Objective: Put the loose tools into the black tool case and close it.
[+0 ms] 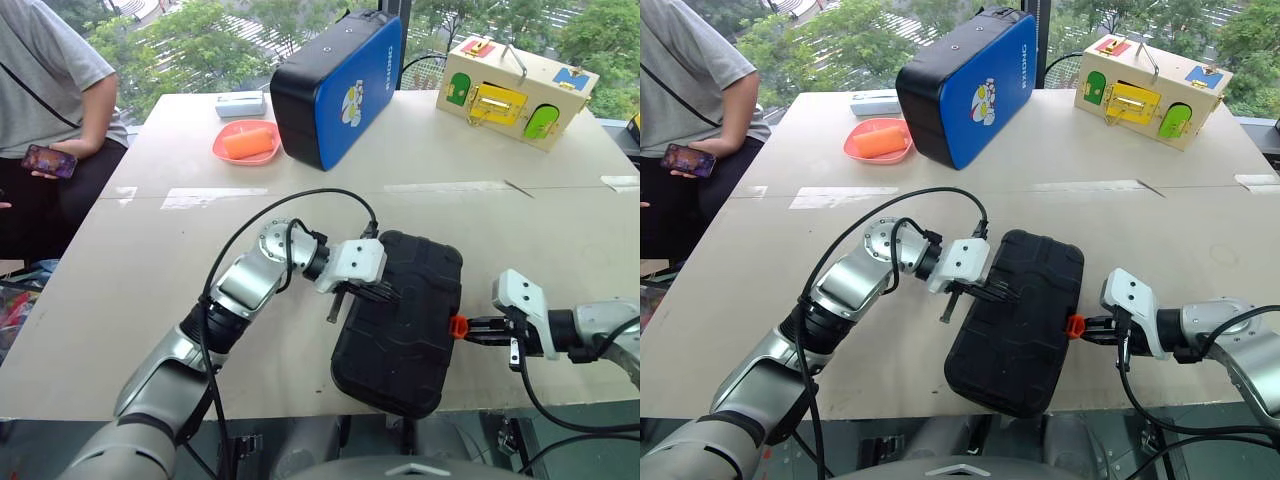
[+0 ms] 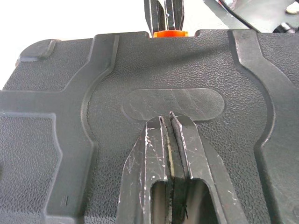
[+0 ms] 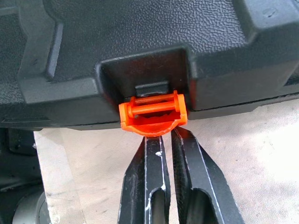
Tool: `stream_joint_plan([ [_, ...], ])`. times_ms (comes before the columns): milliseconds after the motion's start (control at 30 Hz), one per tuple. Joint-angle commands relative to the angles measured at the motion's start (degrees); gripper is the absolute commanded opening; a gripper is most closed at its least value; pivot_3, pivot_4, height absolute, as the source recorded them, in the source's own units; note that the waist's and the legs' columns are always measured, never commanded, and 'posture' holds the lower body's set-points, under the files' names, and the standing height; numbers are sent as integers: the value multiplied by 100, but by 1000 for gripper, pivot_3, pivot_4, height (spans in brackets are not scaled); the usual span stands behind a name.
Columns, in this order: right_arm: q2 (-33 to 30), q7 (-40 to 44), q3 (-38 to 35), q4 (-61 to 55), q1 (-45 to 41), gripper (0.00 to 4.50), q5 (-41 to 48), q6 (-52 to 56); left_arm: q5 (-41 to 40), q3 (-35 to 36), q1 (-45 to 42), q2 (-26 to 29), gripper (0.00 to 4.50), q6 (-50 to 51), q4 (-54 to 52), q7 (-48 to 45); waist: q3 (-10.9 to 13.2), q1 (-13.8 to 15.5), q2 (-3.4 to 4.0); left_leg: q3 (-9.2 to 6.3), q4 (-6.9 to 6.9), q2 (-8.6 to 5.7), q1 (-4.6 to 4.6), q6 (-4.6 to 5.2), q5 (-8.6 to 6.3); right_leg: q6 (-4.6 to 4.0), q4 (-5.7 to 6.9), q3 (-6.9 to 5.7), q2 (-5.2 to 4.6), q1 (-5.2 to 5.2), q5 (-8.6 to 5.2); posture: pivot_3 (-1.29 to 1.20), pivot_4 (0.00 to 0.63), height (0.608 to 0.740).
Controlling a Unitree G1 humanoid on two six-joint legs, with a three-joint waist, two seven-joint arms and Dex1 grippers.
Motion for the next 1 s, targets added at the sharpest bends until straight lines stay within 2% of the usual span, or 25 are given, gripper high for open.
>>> stream_joint_plan([
  [33,180,180,-2,-801,-452,0,564,-146,641,-743,262,-101,55,109,515,30,-1,-3,0,0,1,0,0,0,0,0,0,0,0,0,0,0,150,735],
  [533,27,428,318,-979,-571,0,470,-53,684,-696,389,-96,55,123,454,-43,-13,-2,3,-1,0,0,1,4,-2,0,0,-2,0,1,0,0,150,735],
  [867,-29,529,236,-1240,-1212,0,911,509,710,-661,394,-114,55,97,478,-2,-20,-23,3,-2,-2,2,3,6,-4,0,0,-1,1,0,0,0,150,735],
  [933,-118,567,221,-1242,-1055,0,715,338,672,-562,406,-126,55,158,451,92,-22,-21,6,-2,-3,3,4,7,-4,0,0,-1,2,0,0,0,150,735],
  [1000,-217,678,-89,-1219,-658,0,602,-39,527,-281,485,-27,55,364,277,232,-23,-8,6,-3,-4,3,3,7,-4,0,-1,-2,1,0,0,0,150,735],
])
